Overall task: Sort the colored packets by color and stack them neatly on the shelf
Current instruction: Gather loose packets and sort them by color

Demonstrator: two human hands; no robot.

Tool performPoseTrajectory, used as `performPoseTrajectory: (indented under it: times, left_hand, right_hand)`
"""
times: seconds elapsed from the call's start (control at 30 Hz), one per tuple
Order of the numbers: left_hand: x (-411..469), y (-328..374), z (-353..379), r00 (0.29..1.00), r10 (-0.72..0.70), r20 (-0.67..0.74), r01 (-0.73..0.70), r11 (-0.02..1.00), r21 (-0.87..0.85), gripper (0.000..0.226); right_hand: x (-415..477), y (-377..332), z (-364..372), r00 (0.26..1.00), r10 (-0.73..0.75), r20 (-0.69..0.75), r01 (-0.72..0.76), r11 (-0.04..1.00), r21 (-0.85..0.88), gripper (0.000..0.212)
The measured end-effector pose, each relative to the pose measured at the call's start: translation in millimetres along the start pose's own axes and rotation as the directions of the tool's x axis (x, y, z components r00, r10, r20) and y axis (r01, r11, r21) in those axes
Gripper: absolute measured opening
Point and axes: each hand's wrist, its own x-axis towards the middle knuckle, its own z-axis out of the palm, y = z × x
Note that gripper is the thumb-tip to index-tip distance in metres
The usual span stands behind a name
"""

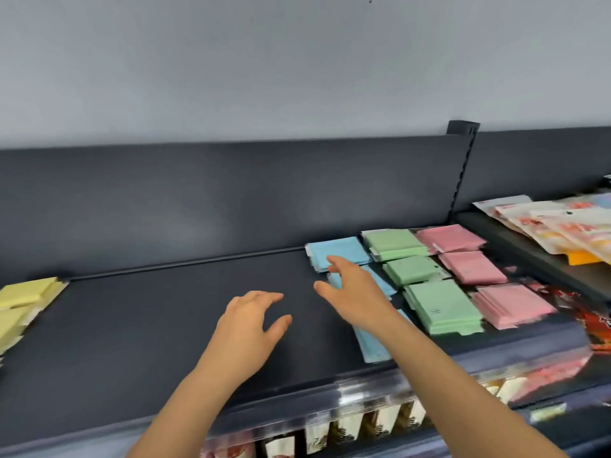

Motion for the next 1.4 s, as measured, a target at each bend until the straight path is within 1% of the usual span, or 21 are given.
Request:
performPoseTrajectory:
  times: [0.07,0.13,0.2,0.27,0.37,0.43,0.53,0.6,0.67,0.73,0.87,0.93,0.97,1.03,1.1,1.17,1.23,1.33,1.4]
  left_hand:
    - [3.9,20.3,13.7,0.998,-0.004,0.055,0.006,0.999,-0.035,0.049]
    - [6.2,39.0,27.3,0.992,-0.018,0.125,0.03,0.995,-0.091,0.052]
    - [7.1,53.9,38.3,0.979,-0.02,0.204,0.051,0.988,-0.149,0.054]
    - [9.0,64.4,48.5,0.963,-0.006,0.269,0.053,0.984,-0.17,0.053]
    - [11.9,73.5,57.9,0.951,-0.012,0.309,0.065,0.985,-0.161,0.059]
    - [14.8,76.0,61.9,0.946,-0.018,0.323,0.07,0.986,-0.149,0.064]
    - [20.9,77.6,64.0,0.927,-0.01,0.375,0.069,0.987,-0.144,0.065]
    - [26.0,77.8,63.4,0.903,0.003,0.43,0.062,0.989,-0.136,0.065]
    - [29.4,78.3,62.6,0.877,0.013,0.48,0.057,0.99,-0.131,0.066]
    - [29.7,79.1,63.1,0.866,0.026,0.5,0.056,0.988,-0.147,0.063]
    - [22.8,82.2,64.5,0.884,0.042,0.465,0.105,0.952,-0.287,0.055]
    - [17.8,81.7,61.6,0.91,0.059,0.411,0.099,0.931,-0.352,0.054]
    - [16.1,80.9,57.5,0.926,0.068,0.371,0.078,0.927,-0.366,0.054]
    - [14.4,76.5,44.3,0.964,0.079,0.255,0.026,0.924,-0.382,0.056]
    - [14.3,68.1,27.3,0.994,0.047,0.094,-0.003,0.907,-0.421,0.061]
    - [14.5,53.6,14.0,0.999,-0.006,-0.038,-0.011,0.902,-0.431,0.065]
    - [11.6,36.0,10.1,0.997,-0.056,-0.061,0.029,0.923,-0.383,0.067]
    - [3.3,9.0,18.9,0.989,-0.144,-0.011,0.134,0.944,-0.301,0.068]
    - [-1.2,-3.0,24.0,0.98,-0.197,0.009,0.19,0.929,-0.317,0.067]
  right_hand:
    - [3.0,20.2,-19.9,0.999,0.032,-0.019,-0.032,0.999,-0.01,0.06]
    - [2.3,38.2,-37.4,0.998,0.07,-0.002,-0.07,0.998,0.006,0.06]
    - [-1.5,50.8,-51.6,0.994,0.103,0.046,-0.101,0.994,-0.03,0.058]
    - [-6.4,58.4,-63.1,0.987,0.115,0.114,-0.102,0.988,-0.119,0.053]
    - [-12.9,59.9,-75.8,0.974,0.111,0.199,-0.06,0.967,-0.249,0.052]
    - [-16.6,60.2,-80.4,0.955,0.111,0.275,-0.027,0.956,-0.293,0.06]
    - [-18.5,61.0,-81.0,0.891,0.123,0.438,0.055,0.927,-0.371,0.067]
    - [-17.2,61.8,-80.4,0.853,0.107,0.512,0.108,0.922,-0.373,0.067]
    - [-15.4,61.0,-81.5,0.827,0.091,0.555,0.14,0.922,-0.361,0.067]
    - [-13.1,59.3,-81.4,0.804,0.08,0.589,0.175,0.915,-0.363,0.064]
    - [-8.8,55.9,-78.8,0.783,0.081,0.617,0.187,0.915,-0.358,0.046]
    - [-9.5,52.9,-77.8,0.786,0.051,0.616,0.19,0.928,-0.319,0.038]
    - [-10.4,50.2,-77.0,0.797,0.021,0.603,0.201,0.933,-0.297,0.038]
    - [-10.8,42.7,-72.9,0.851,-0.088,0.518,0.234,0.946,-0.223,0.039]
    - [-8.4,32.6,-64.2,0.909,-0.214,0.357,0.261,0.961,-0.088,0.038]
    - [-4.0,22.0,-51.1,0.932,-0.292,0.213,0.285,0.956,0.065,0.038]
    - [0.2,14.9,-33.1,0.931,-0.32,0.175,0.298,0.944,0.138,0.04]
    - [3.7,14.1,1.7,0.93,-0.282,0.236,0.241,0.952,0.187,0.058]
    - [4.8,15.3,20.9,0.933,-0.253,0.256,0.201,0.956,0.213,0.069]
